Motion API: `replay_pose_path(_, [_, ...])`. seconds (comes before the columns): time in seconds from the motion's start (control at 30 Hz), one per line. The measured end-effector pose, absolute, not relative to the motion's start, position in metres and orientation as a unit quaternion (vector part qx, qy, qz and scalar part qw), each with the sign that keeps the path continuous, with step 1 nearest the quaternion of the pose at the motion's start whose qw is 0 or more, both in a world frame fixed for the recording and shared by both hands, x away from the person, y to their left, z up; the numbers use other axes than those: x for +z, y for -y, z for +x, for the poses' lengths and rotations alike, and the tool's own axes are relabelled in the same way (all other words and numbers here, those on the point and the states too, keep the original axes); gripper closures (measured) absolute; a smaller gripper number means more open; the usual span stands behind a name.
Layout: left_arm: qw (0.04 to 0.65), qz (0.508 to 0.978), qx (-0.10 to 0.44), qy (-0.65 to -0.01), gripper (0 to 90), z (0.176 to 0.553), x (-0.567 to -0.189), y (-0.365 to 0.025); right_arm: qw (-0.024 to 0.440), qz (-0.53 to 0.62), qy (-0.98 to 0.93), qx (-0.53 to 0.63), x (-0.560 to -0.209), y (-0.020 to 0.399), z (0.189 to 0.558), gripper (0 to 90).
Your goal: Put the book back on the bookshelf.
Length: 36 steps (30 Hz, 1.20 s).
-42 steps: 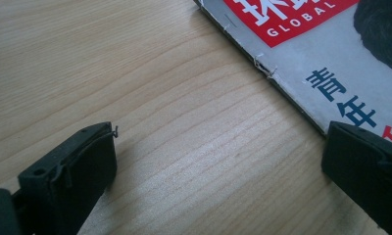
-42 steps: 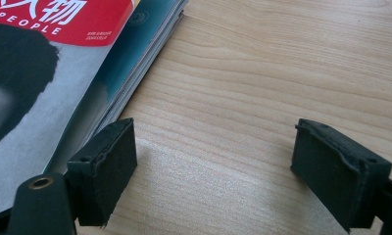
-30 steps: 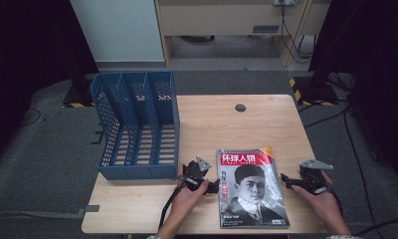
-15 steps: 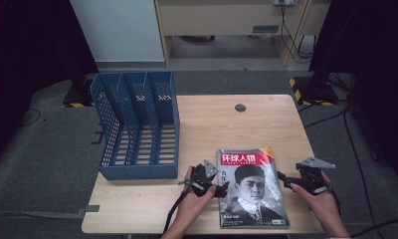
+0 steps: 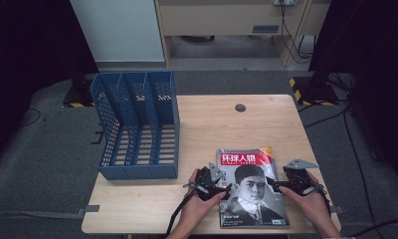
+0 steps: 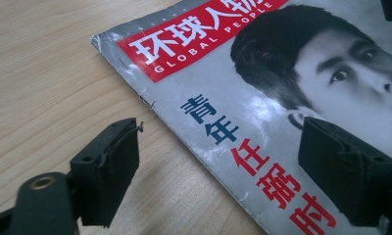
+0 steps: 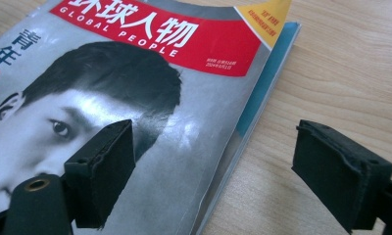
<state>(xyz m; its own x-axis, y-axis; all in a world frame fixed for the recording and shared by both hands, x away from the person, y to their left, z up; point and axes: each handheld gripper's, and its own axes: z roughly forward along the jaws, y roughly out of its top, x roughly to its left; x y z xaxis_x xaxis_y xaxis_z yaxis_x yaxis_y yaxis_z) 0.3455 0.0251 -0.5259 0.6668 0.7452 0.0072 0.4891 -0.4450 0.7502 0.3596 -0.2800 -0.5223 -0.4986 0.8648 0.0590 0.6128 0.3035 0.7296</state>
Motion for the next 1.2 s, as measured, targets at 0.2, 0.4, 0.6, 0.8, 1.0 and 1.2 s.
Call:
replay_pose_path(0.2, [0.369, 0.834, 0.170, -0.373, 26.1, 0.345, -0.528, -0.024, 0.163, 0.475, -0.786, 0.361, -0.525, 0.279, 0.360, 16.8])
replay_pose_path(0.4, [0.375, 0.835, 0.155, -0.371, 37.6, 0.344, -0.531, -0.022, 0.162, 0.473, -0.789, 0.356, -0.528, 0.279, 0.362, 18.4])
replay_pose_path(0.6, [0.382, 0.835, 0.143, -0.368, 42.1, 0.345, -0.531, -0.024, 0.153, 0.470, -0.793, 0.356, -0.529, 0.276, 0.362, 21.5])
replay_pose_path(0.8, [0.384, 0.834, 0.141, -0.370, 42.4, 0.346, -0.532, -0.024, 0.150, 0.458, -0.800, 0.357, -0.530, 0.270, 0.362, 23.7])
replay_pose_path(1.0, [0.387, 0.831, 0.139, -0.373, 42.2, 0.345, -0.533, -0.025, 0.161, 0.458, -0.792, 0.370, -0.523, 0.269, 0.357, 31.1])
replay_pose_path(1.2, [0.389, 0.830, 0.141, -0.374, 42.1, 0.345, -0.533, -0.025, 0.168, 0.449, -0.782, 0.397, -0.514, 0.267, 0.350, 37.6])
